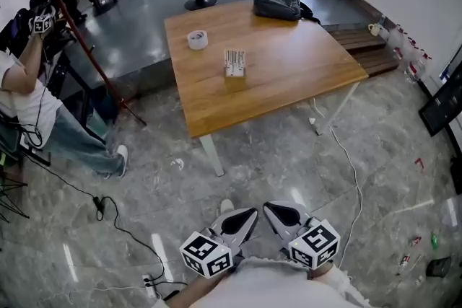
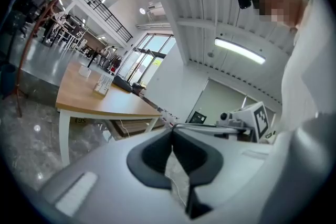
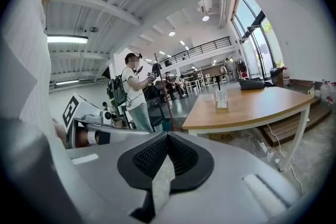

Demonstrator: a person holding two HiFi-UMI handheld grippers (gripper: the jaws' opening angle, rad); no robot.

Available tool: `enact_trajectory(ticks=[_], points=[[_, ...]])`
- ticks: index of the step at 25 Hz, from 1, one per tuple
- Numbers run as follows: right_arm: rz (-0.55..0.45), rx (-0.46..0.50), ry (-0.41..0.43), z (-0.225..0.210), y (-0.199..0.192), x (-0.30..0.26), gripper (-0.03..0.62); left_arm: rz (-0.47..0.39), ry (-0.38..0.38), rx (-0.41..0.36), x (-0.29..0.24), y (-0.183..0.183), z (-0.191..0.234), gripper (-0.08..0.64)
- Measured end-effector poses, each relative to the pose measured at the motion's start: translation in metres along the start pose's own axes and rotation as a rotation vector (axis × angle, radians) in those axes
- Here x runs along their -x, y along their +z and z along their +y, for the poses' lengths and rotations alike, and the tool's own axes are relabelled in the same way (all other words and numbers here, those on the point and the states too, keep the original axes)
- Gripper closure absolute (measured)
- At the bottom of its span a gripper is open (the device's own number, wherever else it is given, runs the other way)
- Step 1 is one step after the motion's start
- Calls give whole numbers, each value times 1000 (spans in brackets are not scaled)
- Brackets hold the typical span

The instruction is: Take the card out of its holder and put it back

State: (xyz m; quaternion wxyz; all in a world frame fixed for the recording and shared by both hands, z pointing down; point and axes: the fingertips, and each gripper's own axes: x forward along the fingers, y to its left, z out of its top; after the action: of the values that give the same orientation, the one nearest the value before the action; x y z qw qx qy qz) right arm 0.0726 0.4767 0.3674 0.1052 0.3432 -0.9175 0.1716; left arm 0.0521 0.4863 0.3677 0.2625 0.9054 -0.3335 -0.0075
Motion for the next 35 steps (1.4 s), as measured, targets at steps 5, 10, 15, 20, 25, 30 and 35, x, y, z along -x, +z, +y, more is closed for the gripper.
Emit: enact_trajectory(ticks=[5,10,15,20,25,30,35], points=[[-36,5,-44,-45,48,-59,594,15,-36,-46,-29,53,57,552],[-84,5,-83,-87,101,-126,594,17,-24,-19,-52,107,137,552],[-91,-3,-110,-114,130,-176,594,33,-48,-10,-78,138,184,552],[-66,-37,-102,-129,128,-206,594,50,-61,46,-98,151,218,552],[-39,-39,-99,-171,136,-226,594,42,-58,56,-134,170,245,552],[-37,-39,-85,-226,162,-246,594,29,-23,44,-176,198,273,552],[-22,-29,-54,-275,183,-267,595,1,25,65,-215,222,301,552]])
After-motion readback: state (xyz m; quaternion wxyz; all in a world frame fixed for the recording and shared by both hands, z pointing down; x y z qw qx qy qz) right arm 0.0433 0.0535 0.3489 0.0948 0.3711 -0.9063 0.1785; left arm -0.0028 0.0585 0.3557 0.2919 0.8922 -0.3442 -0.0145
